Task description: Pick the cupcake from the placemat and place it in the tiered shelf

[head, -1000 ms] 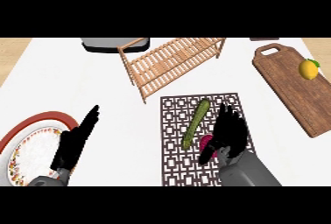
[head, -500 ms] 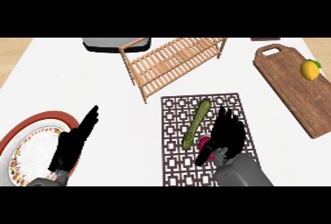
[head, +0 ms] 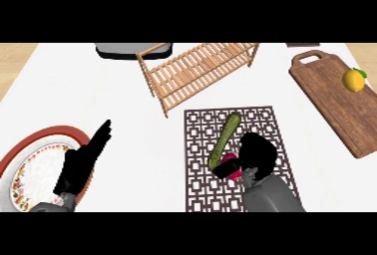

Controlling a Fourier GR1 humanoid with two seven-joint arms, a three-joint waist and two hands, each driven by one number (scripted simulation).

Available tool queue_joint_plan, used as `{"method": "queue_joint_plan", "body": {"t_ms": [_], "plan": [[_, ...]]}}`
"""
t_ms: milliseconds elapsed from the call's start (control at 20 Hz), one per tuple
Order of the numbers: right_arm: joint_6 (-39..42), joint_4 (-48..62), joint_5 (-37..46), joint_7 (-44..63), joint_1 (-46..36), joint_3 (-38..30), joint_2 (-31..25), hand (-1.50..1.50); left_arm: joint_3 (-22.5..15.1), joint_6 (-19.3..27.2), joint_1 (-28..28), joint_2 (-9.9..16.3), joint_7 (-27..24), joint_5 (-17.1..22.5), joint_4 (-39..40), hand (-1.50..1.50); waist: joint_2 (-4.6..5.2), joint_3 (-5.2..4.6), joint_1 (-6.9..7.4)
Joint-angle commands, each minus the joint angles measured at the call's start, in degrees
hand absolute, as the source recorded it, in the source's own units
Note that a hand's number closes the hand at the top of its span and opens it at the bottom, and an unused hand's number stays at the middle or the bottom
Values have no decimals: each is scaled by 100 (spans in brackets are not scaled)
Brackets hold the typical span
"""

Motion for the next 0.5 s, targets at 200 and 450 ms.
{"method": "queue_joint_plan", "body": {"t_ms": [200, 450], "plan": [[88, 328, 281, 244, -104, -162, 73, 150, 157, -160, -103, -225, 227, -97, -82, 0, 37, 13, -10], [-85, 495, 700, 497, -373, -68, 73, 150, 184, -125, 19, -287, -126, -326, 128, 0, 35, 11, -4]]}}
